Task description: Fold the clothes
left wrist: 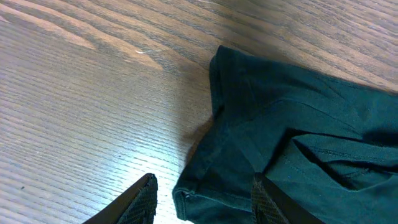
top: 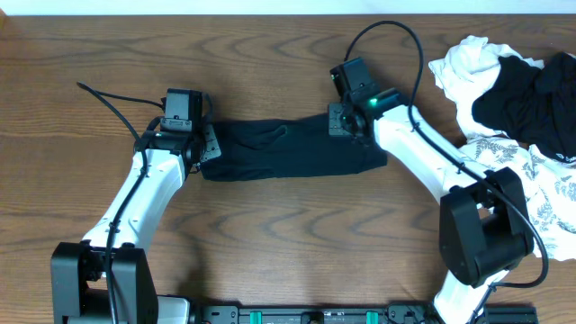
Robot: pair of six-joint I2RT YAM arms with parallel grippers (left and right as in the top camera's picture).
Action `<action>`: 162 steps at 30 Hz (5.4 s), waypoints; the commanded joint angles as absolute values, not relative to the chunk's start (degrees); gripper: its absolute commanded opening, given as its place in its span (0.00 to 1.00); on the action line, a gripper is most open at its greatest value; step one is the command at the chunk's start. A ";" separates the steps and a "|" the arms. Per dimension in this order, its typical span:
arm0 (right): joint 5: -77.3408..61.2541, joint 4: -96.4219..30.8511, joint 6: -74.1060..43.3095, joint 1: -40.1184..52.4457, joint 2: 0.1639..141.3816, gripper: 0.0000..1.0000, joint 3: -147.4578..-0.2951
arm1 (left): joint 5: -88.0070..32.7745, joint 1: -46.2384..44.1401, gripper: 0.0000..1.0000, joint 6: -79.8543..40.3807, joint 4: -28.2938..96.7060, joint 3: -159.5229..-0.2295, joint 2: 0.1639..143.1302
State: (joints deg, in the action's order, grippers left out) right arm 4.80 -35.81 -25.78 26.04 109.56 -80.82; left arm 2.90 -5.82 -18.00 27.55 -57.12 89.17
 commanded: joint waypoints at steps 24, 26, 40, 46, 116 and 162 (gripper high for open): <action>2.48 -25.89 -31.24 34.85 115.52 0.03 -80.55 | 1.93 -5.80 0.50 -18.02 28.49 -57.60 88.73; 2.46 -25.87 -31.24 35.14 115.52 0.04 -80.55 | 1.93 -5.80 0.50 -18.02 28.47 -57.60 88.73; -2.07 -23.66 -25.54 36.42 115.50 0.29 -80.58 | 1.93 -5.80 0.50 -18.00 28.69 -57.60 88.73; -2.11 -23.42 -23.90 32.05 112.62 0.33 -80.58 | 1.93 -5.80 0.50 -18.00 29.12 -57.60 88.73; -11.20 -24.38 -13.06 28.58 118.13 0.25 -82.81 | 1.96 -5.80 0.50 -18.02 29.32 -57.60 88.73; -2.35 -35.33 -13.06 20.05 101.58 0.52 -82.76 | -21.67 3.36 0.85 -11.64 19.53 -57.60 106.61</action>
State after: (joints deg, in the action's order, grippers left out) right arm -2.96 -35.33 -12.99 20.23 101.41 -82.76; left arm -17.43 3.29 -12.73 19.42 -57.58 103.31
